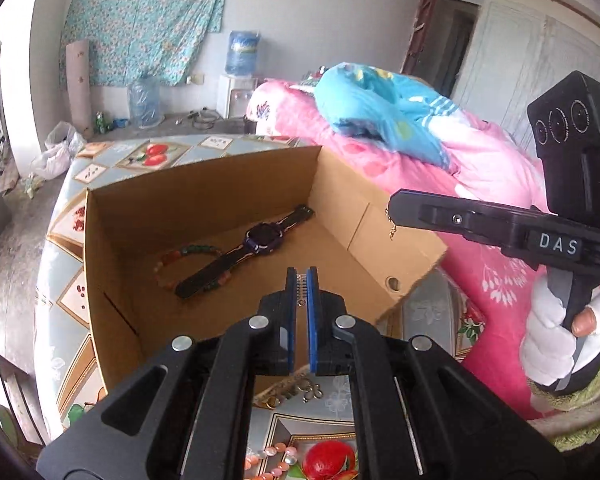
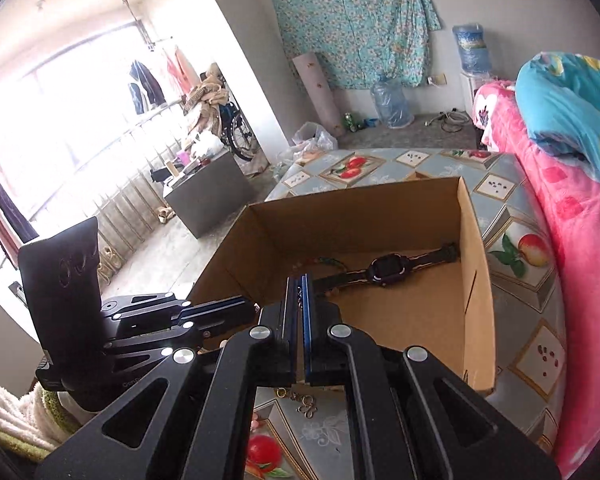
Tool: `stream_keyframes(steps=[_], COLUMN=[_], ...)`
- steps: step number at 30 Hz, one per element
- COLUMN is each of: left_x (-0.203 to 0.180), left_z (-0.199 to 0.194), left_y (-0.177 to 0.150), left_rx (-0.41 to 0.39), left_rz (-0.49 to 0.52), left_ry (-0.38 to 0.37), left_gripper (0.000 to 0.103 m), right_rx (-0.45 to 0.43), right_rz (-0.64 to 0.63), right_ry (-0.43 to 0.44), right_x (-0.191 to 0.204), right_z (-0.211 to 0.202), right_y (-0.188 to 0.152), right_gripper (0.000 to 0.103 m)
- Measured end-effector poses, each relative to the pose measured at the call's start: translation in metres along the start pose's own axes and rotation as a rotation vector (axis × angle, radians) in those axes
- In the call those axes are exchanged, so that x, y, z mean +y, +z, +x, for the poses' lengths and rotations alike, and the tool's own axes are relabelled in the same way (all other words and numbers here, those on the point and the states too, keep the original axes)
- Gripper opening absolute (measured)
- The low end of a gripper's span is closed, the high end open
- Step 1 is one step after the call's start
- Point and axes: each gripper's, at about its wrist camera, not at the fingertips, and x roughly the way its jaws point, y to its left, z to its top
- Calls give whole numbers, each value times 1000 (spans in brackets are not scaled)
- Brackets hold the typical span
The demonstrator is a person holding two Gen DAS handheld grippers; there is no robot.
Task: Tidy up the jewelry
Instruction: 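Open the left tool to drop the earring into the box, then withdraw the left tool from the box back to the gold earrings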
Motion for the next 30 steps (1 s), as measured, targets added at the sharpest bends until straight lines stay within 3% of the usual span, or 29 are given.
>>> stream_keyframes(steps=[3,5,7,8,15,19,20,22,24,30], left_x=[10,17,23,25,30,25,25,25,27,38], left_z=[21,28,29,28,-7,-43,-51,-62,-68,-60], left_y=[3,5,5,5,2,-17,-24,-40,-54,-80], left_rx=[52,66,59,50,-47,-109,-115,-115,-109,-69], left_rz=[-23,-53,-71,-77,-118,-99,-103,-124,-155,-234], left_ry=[23,15,19,22,-1,-55,-72,-106,-116,-115], left_gripper=[5,13,28,29,30,31,31,31,31,31], right_rx=[61,81,84,83,25,-30,-47,-72,-87,-51], right_rz=[24,18,-5,-4,26,3,6,43,128,330], right_ry=[-13,-16,-56,-53,-27,-90,-115,-173,-178,-152], right_x=[-8,-10,-10,-11,-14,-13,-15,-25,-45,-91], right_z=[26,35,38,37,3,-30,-38,-50,-56,-42], right_y=[3,4,4,4,-3,-20,-23,-31,-36,-43], right_gripper=[2,4,4,4,4,4,6,17,31,33])
